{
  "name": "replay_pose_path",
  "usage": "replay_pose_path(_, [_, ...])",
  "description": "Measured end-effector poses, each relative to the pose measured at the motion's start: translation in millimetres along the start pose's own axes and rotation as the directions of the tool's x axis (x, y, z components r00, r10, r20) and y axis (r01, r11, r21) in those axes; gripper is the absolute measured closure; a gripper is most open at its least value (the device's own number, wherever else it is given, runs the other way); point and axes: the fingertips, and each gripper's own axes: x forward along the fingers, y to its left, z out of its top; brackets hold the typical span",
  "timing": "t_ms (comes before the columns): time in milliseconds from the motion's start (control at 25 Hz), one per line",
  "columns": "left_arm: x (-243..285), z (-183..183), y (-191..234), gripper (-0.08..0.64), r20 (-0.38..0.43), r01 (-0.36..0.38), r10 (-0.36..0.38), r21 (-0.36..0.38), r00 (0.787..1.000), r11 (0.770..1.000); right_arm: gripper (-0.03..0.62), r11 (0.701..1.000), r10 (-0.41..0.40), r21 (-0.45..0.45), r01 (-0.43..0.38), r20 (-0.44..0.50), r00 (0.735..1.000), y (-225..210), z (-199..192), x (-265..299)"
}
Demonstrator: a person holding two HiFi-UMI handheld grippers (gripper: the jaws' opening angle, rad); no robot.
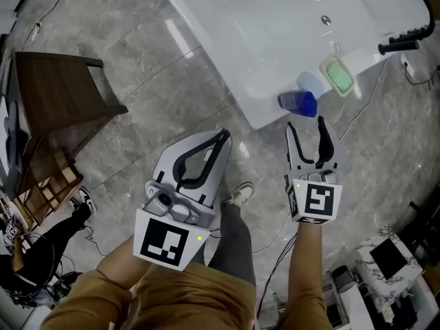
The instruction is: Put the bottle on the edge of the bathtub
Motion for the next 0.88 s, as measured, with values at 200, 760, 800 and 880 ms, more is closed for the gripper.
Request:
replay_pose_path(200, [-10, 6, -3, 0.552, 0.007, 0.017, -0.017, 0.01, 1.0, 1.0, 0.313, 1.0, -0.001, 0.021, 0.001, -0.033, 0.999, 8, 7, -11])
replay_pose_path(760, [-22, 31, -5, 0.552, 0.049, 0.03, -0.031, 0.015, 0.998, 0.999, 0.536, 0.999, -0.036, 0.023, 0.039, -0.12, 0.992, 2, 23, -37])
replay_pose_path(800, [-23, 34, -4, 0.552, 0.05, 0.032, -0.033, 0.021, 0.998, 0.999, 0.568, 0.999, -0.044, 0.015, 0.046, -0.128, 0.991, 2, 25, -39])
replay_pose_path(880, [-27, 40, -2, 0.552, 0.054, 0.032, -0.033, 0.03, 0.998, 0.999, 0.588, 0.998, -0.053, 0.006, 0.055, -0.138, 0.989, 1, 29, -43])
